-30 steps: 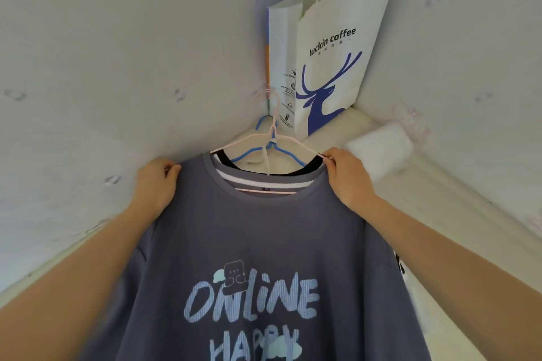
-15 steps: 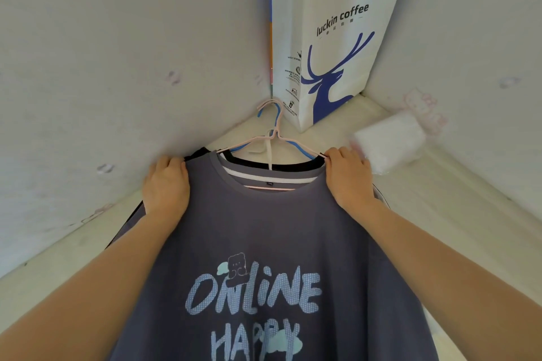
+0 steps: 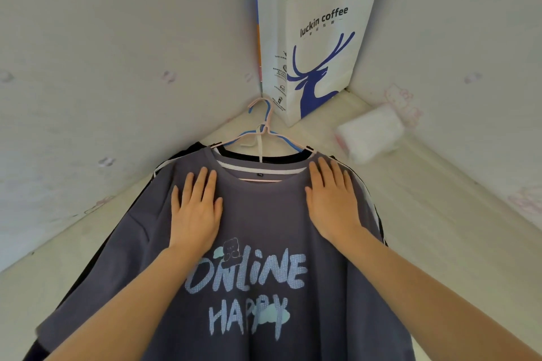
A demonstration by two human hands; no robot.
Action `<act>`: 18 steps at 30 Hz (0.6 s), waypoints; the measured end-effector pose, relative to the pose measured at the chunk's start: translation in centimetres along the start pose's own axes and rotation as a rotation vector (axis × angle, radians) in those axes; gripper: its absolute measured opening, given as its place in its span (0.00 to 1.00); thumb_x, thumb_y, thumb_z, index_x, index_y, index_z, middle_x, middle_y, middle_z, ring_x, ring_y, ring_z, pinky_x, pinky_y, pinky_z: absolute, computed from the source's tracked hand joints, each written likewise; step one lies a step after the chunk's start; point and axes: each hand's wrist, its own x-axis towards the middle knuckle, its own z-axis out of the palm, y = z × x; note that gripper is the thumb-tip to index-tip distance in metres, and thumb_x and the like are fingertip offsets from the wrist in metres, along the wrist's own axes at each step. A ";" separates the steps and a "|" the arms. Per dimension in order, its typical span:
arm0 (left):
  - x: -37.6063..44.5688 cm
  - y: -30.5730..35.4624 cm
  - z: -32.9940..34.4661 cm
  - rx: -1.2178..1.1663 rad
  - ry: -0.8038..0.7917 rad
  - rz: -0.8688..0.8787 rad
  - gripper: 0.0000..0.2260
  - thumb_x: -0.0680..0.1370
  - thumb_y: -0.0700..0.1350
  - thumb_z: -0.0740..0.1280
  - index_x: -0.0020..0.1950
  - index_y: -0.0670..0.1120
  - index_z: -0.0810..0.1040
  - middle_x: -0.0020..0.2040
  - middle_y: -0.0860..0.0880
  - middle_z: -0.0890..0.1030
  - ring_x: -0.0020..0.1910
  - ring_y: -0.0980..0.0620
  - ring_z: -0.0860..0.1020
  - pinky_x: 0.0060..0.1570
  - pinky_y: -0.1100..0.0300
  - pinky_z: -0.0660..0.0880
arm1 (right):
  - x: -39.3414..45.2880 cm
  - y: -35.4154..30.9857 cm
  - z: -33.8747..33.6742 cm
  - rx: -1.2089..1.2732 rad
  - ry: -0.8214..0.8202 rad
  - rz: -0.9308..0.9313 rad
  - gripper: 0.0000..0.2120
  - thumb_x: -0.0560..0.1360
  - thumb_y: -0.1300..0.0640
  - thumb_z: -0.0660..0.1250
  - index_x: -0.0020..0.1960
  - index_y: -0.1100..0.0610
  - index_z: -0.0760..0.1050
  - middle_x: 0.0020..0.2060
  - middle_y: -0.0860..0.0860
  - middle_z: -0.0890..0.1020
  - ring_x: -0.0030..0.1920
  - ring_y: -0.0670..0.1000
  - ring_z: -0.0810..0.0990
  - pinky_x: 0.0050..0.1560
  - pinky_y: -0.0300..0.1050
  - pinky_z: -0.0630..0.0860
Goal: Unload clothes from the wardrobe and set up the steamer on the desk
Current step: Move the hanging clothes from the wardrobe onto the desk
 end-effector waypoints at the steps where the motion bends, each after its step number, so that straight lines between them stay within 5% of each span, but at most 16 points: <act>1: -0.6 0.3 -0.1 -0.009 -0.011 0.003 0.25 0.81 0.51 0.56 0.78 0.47 0.56 0.78 0.46 0.58 0.76 0.43 0.55 0.72 0.41 0.53 | -1.1 -0.2 0.1 -0.003 -0.021 -0.004 0.26 0.81 0.51 0.55 0.76 0.60 0.55 0.75 0.58 0.59 0.75 0.60 0.55 0.74 0.58 0.53; 5: -3.8 1.5 0.1 -0.002 -0.056 0.053 0.24 0.81 0.49 0.57 0.76 0.47 0.60 0.76 0.44 0.62 0.75 0.40 0.59 0.70 0.39 0.60 | -5.4 -1.0 0.2 -0.022 -0.012 -0.012 0.26 0.79 0.51 0.59 0.74 0.59 0.60 0.74 0.59 0.62 0.74 0.62 0.59 0.72 0.59 0.57; 11: -9.4 2.6 0.3 0.003 -0.136 0.055 0.26 0.80 0.53 0.44 0.76 0.47 0.61 0.75 0.47 0.64 0.75 0.43 0.61 0.70 0.41 0.58 | -10.6 -2.2 0.5 -0.007 -0.017 0.001 0.24 0.80 0.52 0.59 0.73 0.58 0.63 0.73 0.58 0.65 0.74 0.61 0.60 0.71 0.58 0.58; 18: -17.6 3.1 -0.8 -0.068 -0.181 0.126 0.25 0.80 0.53 0.48 0.75 0.47 0.64 0.72 0.47 0.69 0.71 0.45 0.67 0.67 0.43 0.65 | -19.3 -4.9 1.0 -0.021 0.023 0.041 0.24 0.73 0.52 0.70 0.66 0.60 0.73 0.63 0.57 0.77 0.67 0.62 0.72 0.64 0.60 0.70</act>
